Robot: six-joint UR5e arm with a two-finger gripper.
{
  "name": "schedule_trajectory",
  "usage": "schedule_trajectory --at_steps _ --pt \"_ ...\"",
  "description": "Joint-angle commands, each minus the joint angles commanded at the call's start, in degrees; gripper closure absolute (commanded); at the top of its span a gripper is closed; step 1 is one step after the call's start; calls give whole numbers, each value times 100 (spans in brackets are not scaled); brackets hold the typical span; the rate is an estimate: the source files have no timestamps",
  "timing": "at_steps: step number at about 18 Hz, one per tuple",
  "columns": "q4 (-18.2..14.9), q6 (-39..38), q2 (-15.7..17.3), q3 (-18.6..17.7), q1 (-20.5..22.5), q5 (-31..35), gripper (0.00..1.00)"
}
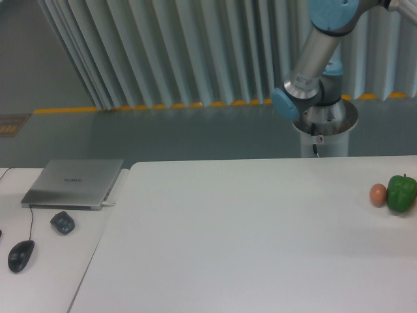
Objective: Place the yellow pepper in a basket
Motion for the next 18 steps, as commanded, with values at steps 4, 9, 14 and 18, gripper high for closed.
schedule_trajectory --at_steps 4,9,14,18 --pt "-9 -218 52 -44 35 -358 0" --pt "-26 -615 272 -149 123 -791 0" --pt "-79 -1222 615 -281 -35 -747 0" --pt "-315 -1283 957 -439 -166 -686 0"
